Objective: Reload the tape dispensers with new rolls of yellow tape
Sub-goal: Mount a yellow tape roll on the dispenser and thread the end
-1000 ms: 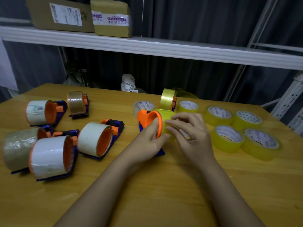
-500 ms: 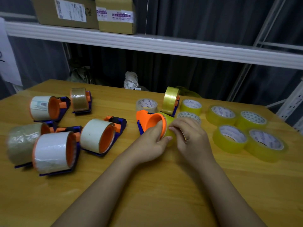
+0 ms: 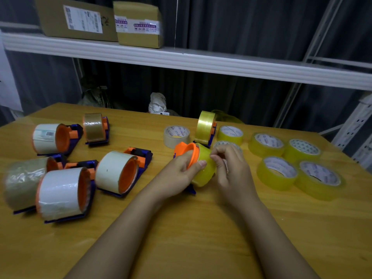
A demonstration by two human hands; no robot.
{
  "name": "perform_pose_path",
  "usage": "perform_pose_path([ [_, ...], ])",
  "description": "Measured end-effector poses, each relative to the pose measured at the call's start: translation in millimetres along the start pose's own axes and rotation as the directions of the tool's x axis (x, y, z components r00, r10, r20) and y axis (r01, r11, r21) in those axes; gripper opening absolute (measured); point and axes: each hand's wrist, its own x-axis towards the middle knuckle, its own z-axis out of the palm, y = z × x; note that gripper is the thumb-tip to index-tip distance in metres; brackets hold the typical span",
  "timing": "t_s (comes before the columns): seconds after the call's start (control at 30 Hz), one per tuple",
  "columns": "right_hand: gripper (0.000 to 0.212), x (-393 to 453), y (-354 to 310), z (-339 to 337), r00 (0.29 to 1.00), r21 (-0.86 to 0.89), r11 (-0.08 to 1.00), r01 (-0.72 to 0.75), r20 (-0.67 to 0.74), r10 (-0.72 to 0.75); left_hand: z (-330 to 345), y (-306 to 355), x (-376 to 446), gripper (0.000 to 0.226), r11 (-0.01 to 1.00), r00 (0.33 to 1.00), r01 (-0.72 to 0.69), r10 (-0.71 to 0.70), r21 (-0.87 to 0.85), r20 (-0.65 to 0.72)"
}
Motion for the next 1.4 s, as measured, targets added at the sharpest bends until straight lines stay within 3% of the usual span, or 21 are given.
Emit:
perform_pose_path([
  [0.2,0.015,2.8,-0.1,-1.3,0.999,0.044,0.999,-0.022,-0.033,0.023,0.3,-1.6,1.2,0.050,0.998,1.000,-0.015,0.016,-0.066,0.017],
  [0.37,0.008,3.0,-1.2,-2.5,0.999,0.062,0.997,-0.038,-0.026,0.039,1.3,-1.7,1.3,0.043,0.994,1.000,-0.017,0.019,-0.106,0.021],
  [0.53,0.028,3.1,-4.2,-3.9,0.987,0.132,0.980,-0.149,-0.038,0.156,-0.8,1.7,-1.4,0.027,0.983,1.000,-0.019,0.018,-0.183,-0.004],
  [0.7,0.037,5.8,-1.7,-11.7,0.950,0.211,0.939,-0.272,-0.094,0.296,-6.2,4.0,-0.8,0.034,0.937,1.000,-0.030,0.029,-0.347,-0.007],
  [0.83,0.027,4.7,0.5,-12.8,0.926,0.306,0.880,-0.363,0.017,0.376,-8.4,8.6,-2.7,0.029,0.861,0.997,-0.074,0.055,-0.503,-0.053],
  [0.93,0.038,5.1,-1.7,-12.9,0.909,0.342,0.842,-0.416,0.163,0.383,-11.6,8.4,-0.4,0.035,0.840,0.992,-0.075,0.007,-0.537,-0.127],
  [1.07,0.055,3.4,1.5,-11.6,0.912,0.329,0.856,-0.399,0.241,0.332,-12.8,4.3,3.7,0.061,0.766,0.968,-0.015,-0.150,-0.642,-0.203],
  [1.23,0.043,1.3,-0.9,-15.9,0.928,0.228,0.910,-0.346,0.229,0.295,-12.0,13.6,1.7,0.052,0.726,0.969,-0.021,-0.155,-0.688,-0.194],
  [1.4,0.035,3.7,-7.1,-19.8,0.968,0.406,0.880,-0.245,0.057,0.244,-13.2,14.6,2.7,0.047,0.644,0.937,-0.046,-0.238,-0.764,-0.257],
])
